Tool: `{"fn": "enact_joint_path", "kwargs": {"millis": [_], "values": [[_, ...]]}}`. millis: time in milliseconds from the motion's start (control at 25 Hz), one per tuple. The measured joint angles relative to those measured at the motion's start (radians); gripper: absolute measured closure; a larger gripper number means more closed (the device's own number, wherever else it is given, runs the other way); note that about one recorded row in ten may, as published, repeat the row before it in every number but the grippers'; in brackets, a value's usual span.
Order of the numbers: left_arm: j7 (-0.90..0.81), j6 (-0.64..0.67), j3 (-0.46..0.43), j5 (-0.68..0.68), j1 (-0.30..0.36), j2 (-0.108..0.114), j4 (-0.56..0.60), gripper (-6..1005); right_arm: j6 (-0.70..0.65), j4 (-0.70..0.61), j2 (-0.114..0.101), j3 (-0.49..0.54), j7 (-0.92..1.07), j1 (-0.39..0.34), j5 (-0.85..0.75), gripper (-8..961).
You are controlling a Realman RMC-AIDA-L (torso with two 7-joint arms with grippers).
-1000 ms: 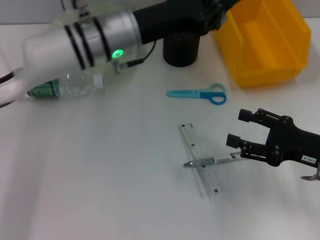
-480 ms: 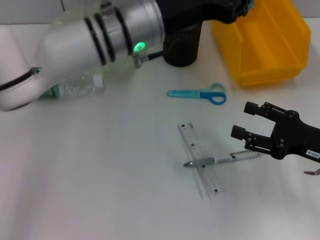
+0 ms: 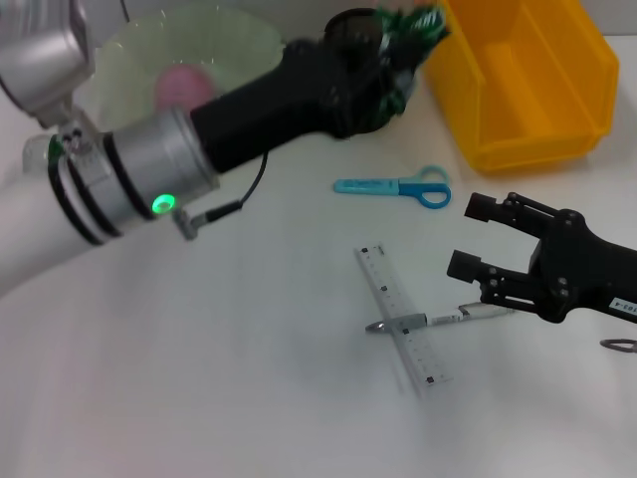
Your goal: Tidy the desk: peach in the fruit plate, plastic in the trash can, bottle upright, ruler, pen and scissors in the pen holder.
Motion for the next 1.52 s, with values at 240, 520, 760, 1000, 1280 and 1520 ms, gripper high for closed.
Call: {"fn": "enact_joint_path", "kwargs": {"millis": [240, 520, 760, 1000, 1280, 1520], "values": [[-0.007, 0.085, -0.006, 0.012, 0.018, 0.002, -0.082, 921, -0.056, 0.012, 0.000, 0.000, -0.002, 0.030, 0.001, 140], [-0.007, 0.178, 0.002, 0.024, 0.022, 0.006, -0.094, 920, -0.070, 0.034, 0.001, 0.002, -0.002, 0.070, 0.005, 139], [0.024, 0.219, 0.008, 0.026, 0.025, 0.004, -0.104, 924, -0.071, 0.066, -0.001, -0.004, 0.015, 0.093, 0.026, 139], [0.101, 0.213, 0.017, 0.026, 0.014, -0.002, -0.164, 926, -0.048, 0.083, 0.001, -0.007, 0.065, 0.104, 0.026, 141], [0.145, 0.212, 0.020, 0.026, 0.025, -0.002, -0.172, 926, 0.012, 0.135, 0.001, -0.009, 0.073, 0.126, 0.021, 143], [0.153, 0.212, 0.030, 0.026, 0.027, 0.000, -0.185, 926, 0.033, 0.166, 0.002, -0.011, 0.073, 0.131, 0.019, 145]]}}
